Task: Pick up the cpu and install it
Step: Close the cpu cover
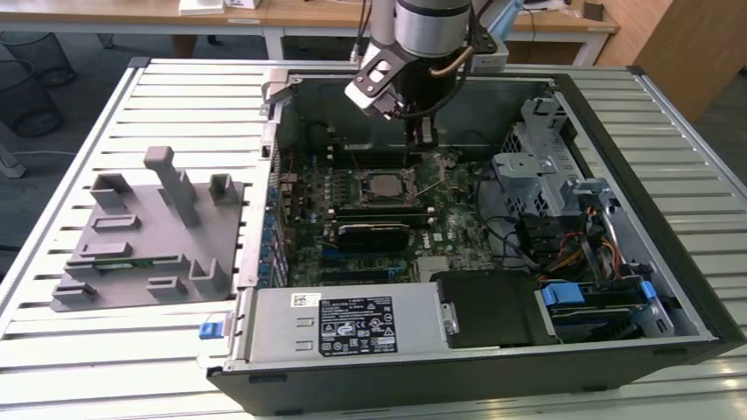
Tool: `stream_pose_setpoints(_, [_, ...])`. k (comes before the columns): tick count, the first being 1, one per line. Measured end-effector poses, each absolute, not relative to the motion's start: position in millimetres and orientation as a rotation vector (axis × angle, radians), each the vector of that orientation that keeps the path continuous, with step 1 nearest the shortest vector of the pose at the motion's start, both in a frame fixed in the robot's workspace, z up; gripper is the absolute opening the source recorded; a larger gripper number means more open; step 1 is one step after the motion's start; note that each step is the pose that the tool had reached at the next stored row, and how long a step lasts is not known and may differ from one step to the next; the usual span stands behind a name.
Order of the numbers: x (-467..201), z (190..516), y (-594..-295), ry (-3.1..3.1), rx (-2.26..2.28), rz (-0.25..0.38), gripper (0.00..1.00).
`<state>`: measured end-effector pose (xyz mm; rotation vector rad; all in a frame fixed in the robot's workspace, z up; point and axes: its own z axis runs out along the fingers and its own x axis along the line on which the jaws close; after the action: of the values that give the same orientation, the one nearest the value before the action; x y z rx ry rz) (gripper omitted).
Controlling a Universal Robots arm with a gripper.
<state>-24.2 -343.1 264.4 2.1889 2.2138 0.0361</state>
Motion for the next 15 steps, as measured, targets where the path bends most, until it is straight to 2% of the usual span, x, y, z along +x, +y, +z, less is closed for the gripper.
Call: stream_pose_setpoints(15, [-4,260,-338,2.216,2.191,0.031,0.11])
